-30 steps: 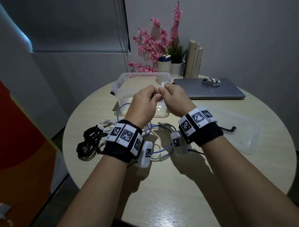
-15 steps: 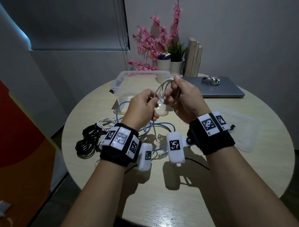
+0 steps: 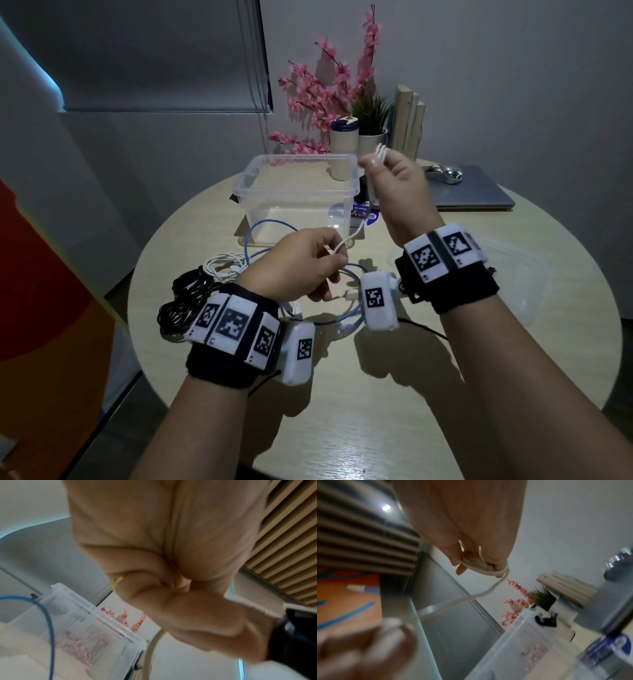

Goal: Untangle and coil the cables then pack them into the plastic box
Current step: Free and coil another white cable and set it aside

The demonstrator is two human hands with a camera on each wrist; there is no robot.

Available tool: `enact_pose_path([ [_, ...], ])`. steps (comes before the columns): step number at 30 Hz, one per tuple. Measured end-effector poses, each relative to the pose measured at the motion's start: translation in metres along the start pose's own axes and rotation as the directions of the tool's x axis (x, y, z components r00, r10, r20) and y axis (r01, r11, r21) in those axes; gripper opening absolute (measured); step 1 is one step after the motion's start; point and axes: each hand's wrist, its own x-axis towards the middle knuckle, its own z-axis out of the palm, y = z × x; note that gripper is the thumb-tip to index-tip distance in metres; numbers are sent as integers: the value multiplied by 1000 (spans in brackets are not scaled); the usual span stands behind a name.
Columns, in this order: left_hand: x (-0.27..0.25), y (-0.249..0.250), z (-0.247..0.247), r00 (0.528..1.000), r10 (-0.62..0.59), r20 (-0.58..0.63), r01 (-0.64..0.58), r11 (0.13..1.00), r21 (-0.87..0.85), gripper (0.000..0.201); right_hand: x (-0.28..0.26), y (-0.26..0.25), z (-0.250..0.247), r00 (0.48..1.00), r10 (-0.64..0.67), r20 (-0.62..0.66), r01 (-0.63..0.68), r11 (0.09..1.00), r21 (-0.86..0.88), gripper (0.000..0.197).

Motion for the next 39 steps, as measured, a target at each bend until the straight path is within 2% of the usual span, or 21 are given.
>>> enact_pose_path([
  [3,0,7,-12,984,116,-136,-109,992,63,16,-1,10,-1,994,-8,109,42,948,-316,24],
  [6,1,13,-22,925,245,-290,-207,966,154,15,-5,14,0,979,58,195,34,898,-439,18],
  [9,8,20,-32,841,335,-426,-290,942,168,18,-13,13,4,938,153,312,-57,954,-294,24],
  [11,18,20,-38,795,337,-505,-327,938,113,19,-18,13,6,922,136,361,-89,986,-144,31],
  [13,28,17,-41,768,318,-556,-329,941,85,18,-21,11,7,918,115,380,-107,993,-42,33],
  [16,37,4,-40,787,281,-550,-291,954,71,14,-23,8,4,918,109,382,-134,990,39,34],
  [19,37,-7,-30,854,223,-469,-234,972,37,19,-23,4,3,911,121,393,-219,952,213,40],
  [22,33,-10,-17,912,191,-362,-249,961,-121,23,-22,3,5,921,143,363,-291,872,393,39],
  [24,30,-8,-13,934,199,-298,-259,949,-180,46,-20,4,5,929,158,334,-308,829,467,38],
  [25,29,-7,-12,938,207,-277,-256,954,-156,56,-19,4,4,930,170,325,-318,816,483,37],
  [26,28,-6,-11,938,222,-266,-258,960,-109,56,-19,5,4,928,185,322,-331,806,491,37],
  [29,28,-4,-10,930,246,-273,-256,967,-3,29,-18,8,3,928,192,319,-330,821,466,38],
  [34,28,-8,-12,901,283,-328,-255,959,128,29,-18,19,-6,941,167,293,-230,954,193,36],
  [39,28,-12,-15,865,276,-418,-183,951,250,32,-22,21,-13,952,102,287,-106,994,-3,18],
])
